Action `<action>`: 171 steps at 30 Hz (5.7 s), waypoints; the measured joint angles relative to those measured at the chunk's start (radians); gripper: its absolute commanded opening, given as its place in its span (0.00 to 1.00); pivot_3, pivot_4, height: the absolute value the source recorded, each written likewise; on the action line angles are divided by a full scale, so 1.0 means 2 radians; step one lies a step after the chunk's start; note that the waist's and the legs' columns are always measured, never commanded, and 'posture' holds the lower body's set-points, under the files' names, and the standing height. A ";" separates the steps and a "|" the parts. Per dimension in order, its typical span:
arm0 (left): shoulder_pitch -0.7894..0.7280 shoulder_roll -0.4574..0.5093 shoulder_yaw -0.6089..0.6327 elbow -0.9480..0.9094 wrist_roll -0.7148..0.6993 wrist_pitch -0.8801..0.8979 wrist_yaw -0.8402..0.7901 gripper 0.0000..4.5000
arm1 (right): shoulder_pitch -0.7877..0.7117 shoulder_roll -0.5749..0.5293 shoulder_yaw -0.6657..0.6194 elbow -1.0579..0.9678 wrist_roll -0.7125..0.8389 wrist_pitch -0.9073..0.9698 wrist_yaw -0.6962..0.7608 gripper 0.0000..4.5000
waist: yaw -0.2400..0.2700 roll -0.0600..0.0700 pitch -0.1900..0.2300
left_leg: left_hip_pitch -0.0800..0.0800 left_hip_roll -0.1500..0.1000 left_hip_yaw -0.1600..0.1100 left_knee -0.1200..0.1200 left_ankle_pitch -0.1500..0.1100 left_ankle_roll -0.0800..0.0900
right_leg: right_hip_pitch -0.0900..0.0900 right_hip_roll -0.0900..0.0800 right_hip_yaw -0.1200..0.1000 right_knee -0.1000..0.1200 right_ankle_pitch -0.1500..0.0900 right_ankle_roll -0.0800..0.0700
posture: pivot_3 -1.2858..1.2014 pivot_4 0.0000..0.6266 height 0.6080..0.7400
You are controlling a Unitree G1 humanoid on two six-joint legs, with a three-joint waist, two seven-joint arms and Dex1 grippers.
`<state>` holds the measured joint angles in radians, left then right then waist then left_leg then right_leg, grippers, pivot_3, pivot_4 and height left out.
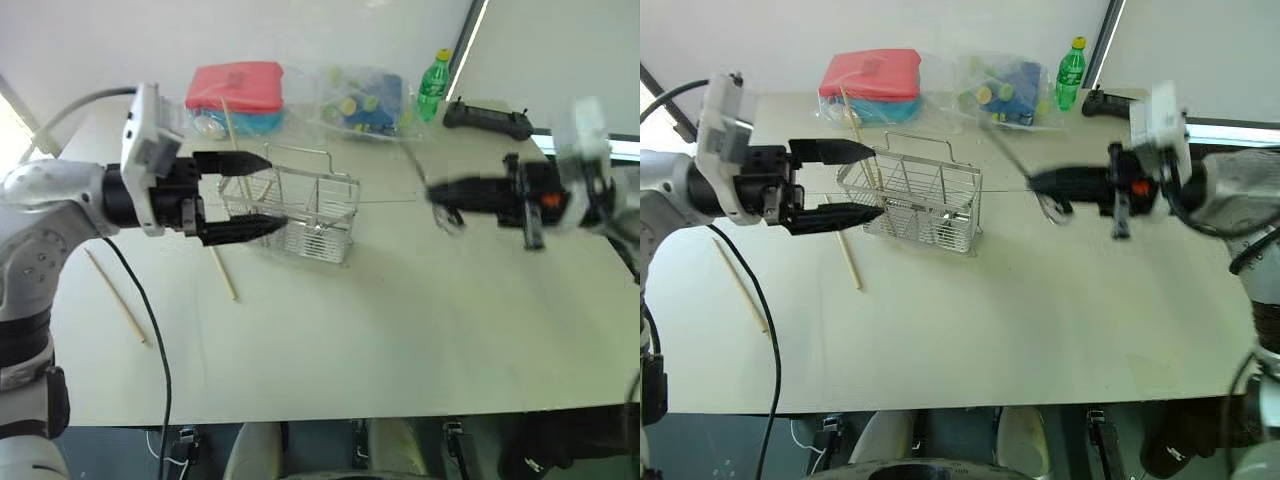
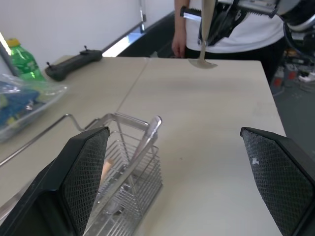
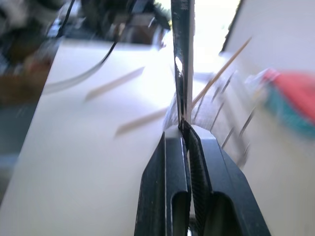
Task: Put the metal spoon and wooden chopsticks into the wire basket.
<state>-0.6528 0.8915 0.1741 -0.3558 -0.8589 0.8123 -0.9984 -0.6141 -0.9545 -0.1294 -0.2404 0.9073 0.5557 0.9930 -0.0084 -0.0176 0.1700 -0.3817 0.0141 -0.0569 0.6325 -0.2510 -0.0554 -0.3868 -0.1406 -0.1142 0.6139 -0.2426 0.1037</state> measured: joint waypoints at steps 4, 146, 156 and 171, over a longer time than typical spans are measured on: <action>-0.003 -0.005 0.000 0.011 0.004 -0.008 0.001 1.00 | -0.036 0.092 -0.001 -0.024 0.019 0.050 -0.144 0.00 | 0.002 0.000 0.000 | -0.003 0.001 0.000 0.000 0.000 0.000 | -0.003 0.001 0.000 0.000 0.003 -0.003 | 0.52 0.24 0.58; -0.334 -0.132 0.280 0.721 0.182 -0.128 0.551 0.01 | 0.146 -0.051 -0.125 -0.174 0.007 0.122 -0.079 1.00 | 0.022 -0.010 0.001 | -0.005 0.001 0.000 -0.001 0.001 -0.003 | -0.005 0.002 0.001 -0.001 0.003 -0.002 | 0.52 0.24 0.58; -0.365 -0.143 0.194 0.543 0.171 -0.241 0.363 0.01 | 0.169 -0.030 -0.127 -0.195 0.035 0.137 -0.126 1.00 | 0.012 -0.010 0.001 | -0.004 0.001 0.000 -0.001 0.001 -0.003 | -0.004 0.002 0.001 -0.001 0.004 -0.002 | 0.52 0.24 0.58; -0.291 -0.205 0.018 0.311 0.171 -0.191 0.231 0.01 | 0.182 -0.026 -0.141 -0.201 0.050 0.137 -0.160 1.00 | 0.011 -0.008 0.001 | -0.004 0.001 0.000 0.000 0.002 -0.002 | -0.003 0.003 0.001 -0.001 0.004 -0.002 | 0.52 0.24 0.58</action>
<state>-1.2339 0.4809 0.2105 0.2668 -0.5177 0.4309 -0.5367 -0.2503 -1.0068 -0.4109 -0.6433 1.0064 0.8301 0.6732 0.0132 -0.0342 0.1718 -0.3893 0.0171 -0.0571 0.6319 -0.2479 -0.0597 -0.3934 -0.1352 -0.1125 0.6124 -0.2348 0.0994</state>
